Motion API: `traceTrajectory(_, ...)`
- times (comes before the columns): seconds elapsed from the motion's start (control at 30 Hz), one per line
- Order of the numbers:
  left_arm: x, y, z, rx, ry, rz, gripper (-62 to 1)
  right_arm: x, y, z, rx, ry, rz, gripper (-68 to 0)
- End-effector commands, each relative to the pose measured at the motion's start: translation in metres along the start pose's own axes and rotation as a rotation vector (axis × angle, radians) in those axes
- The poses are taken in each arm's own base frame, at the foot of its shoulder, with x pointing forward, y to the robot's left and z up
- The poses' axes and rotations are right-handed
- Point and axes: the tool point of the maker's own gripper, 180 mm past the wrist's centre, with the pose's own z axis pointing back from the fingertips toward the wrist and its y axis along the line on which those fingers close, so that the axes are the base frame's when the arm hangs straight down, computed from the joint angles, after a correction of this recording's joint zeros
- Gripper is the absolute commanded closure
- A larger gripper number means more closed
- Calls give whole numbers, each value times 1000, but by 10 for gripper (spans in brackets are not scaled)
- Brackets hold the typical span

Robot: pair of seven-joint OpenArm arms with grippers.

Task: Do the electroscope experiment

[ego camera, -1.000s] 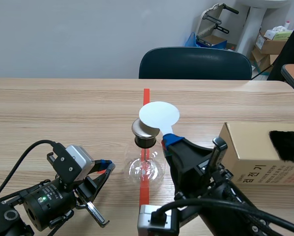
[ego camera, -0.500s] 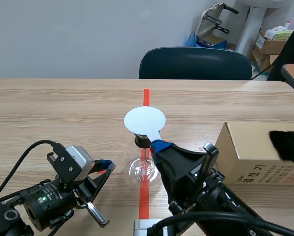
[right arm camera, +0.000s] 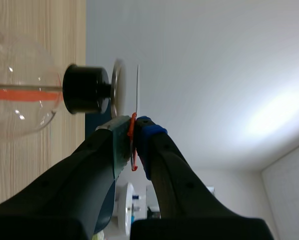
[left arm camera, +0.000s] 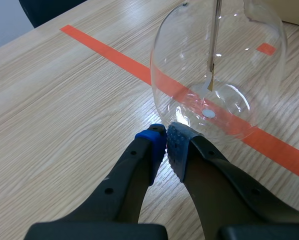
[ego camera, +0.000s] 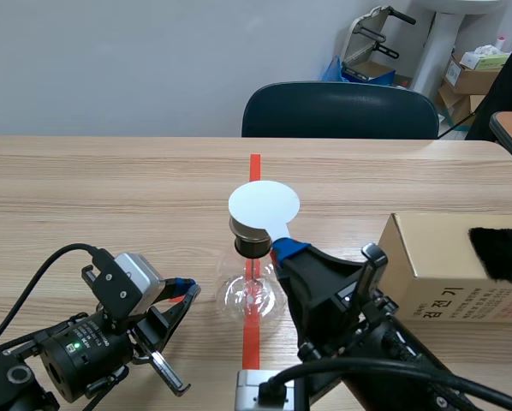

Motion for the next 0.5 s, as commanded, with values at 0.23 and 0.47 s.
traceTrajectory(0.23, 10, 0, -3, 5, -36, 6, -55, -43, -4, 6, -12, 226, 15, -10)
traceTrajectory(0.47, 10, 0, -3, 5, -36, 6, -55, -74, -4, 16, -13, 411, 14, -10)
